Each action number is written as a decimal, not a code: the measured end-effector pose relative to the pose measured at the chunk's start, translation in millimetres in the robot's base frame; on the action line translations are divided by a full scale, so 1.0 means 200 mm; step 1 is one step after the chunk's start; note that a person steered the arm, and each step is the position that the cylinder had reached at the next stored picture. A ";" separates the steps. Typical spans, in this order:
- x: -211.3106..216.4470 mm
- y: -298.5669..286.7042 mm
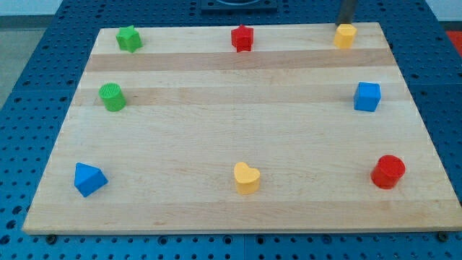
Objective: Move the yellow hexagon close to yellow heart
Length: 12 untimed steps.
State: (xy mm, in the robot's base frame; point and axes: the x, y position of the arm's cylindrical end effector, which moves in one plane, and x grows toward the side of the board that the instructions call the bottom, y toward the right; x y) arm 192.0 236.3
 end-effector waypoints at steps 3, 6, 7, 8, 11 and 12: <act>0.05 0.18; 0.19 -0.13; 0.29 -0.26; 0.39 -0.38; 0.75 -0.43; 0.85 -0.43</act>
State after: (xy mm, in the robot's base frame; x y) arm 361.3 150.0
